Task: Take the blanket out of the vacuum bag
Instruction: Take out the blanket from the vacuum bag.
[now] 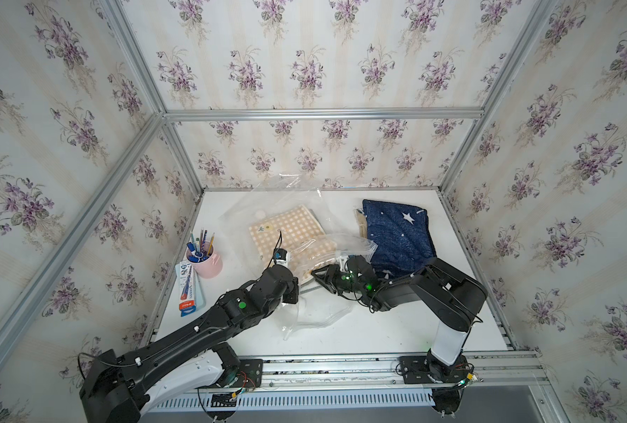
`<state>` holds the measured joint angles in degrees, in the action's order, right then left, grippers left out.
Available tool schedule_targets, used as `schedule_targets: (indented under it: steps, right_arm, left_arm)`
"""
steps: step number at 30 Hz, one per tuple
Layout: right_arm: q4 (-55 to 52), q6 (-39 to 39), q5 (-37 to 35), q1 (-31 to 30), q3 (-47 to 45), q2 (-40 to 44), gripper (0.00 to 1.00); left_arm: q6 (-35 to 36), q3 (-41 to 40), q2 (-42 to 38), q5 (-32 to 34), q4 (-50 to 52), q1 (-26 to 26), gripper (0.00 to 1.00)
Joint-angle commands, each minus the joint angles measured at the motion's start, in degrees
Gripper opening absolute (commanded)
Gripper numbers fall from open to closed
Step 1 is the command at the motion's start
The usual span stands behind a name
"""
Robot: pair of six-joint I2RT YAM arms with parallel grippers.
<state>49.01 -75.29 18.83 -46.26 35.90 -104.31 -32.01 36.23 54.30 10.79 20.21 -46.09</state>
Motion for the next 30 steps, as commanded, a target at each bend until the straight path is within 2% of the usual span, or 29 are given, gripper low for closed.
schedule_targets:
  steps: [1, 6, 11, 14, 22, 30]
  right_arm:
    - [-5.4, 2.1, -2.8, -0.7, 1.8, 0.4, 0.42]
    - [-6.5, 1.9, -3.8, -1.5, 3.6, 0.5, 0.41]
    - [-3.2, 1.6, -2.7, -1.7, 3.8, 2.1, 0.25]
    - [-2.8, 1.9, -1.9, -1.9, 4.7, 3.4, 0.21]
    - [-4.7, 3.1, -1.8, -1.9, 7.6, 3.1, 0.21]
    - [-3.2, 1.8, -2.1, -2.0, 4.4, 2.5, 0.29]
  left_arm:
    - [0.0, 0.2, -0.3, 0.5, -0.3, 0.0, 0.07]
    - [0.0, 0.2, -1.2, 0.5, 0.3, 0.1, 0.07]
    - [-0.1, -0.1, -2.1, 0.7, 0.9, 0.0, 0.07]
    - [0.2, -0.1, -2.7, 0.9, 1.1, 0.0, 0.07]
    - [0.0, 0.0, -2.9, 0.7, 1.4, 0.0, 0.07]
    - [0.1, -0.5, -4.0, 1.2, 1.8, 0.0, 0.07]
